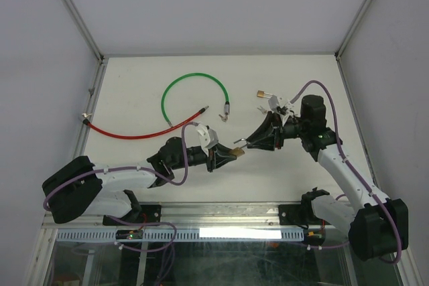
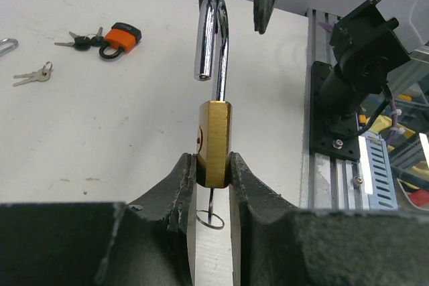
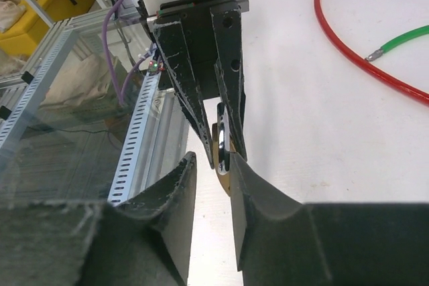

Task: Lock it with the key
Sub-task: Lock the lock.

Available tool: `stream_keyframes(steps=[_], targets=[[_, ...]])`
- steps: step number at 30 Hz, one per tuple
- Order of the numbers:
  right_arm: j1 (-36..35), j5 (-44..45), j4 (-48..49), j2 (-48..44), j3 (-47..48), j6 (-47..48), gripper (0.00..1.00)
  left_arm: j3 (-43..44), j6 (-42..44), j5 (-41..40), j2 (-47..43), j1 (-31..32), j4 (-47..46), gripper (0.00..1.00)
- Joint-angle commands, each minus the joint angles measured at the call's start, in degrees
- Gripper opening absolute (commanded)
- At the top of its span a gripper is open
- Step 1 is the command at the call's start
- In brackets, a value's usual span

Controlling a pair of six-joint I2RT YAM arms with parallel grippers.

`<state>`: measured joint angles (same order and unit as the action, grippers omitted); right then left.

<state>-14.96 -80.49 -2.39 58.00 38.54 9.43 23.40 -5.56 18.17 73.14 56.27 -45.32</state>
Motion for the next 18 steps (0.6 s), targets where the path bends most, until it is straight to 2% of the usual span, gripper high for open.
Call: stream_keyframes(steps=[1,9,15,18], targets=[[0.67,0.64,-3.18,-1.57,2.05,5.16,0.32,-0.08,-2.67,3.36,-1.47,-2.76,-4.34,0.0],[1.22,2.82,-7.77,-1.92,2.59,11.3,0.6,-0.85,-6.94,12.2,-0.52,-8.24,-5.21,0.0],[1.42,4.64,-11.23,-2.39,2.95,16.75,0.69,-0.04,-10.41,17.79,2.5,-10.69,-4.62,0.0],[1.81,5.85,-12.02,-3.15,2.74,18.87,0.89,1.43,-12.69,19.91,4.73,-11.7,-3.57,0.0]])
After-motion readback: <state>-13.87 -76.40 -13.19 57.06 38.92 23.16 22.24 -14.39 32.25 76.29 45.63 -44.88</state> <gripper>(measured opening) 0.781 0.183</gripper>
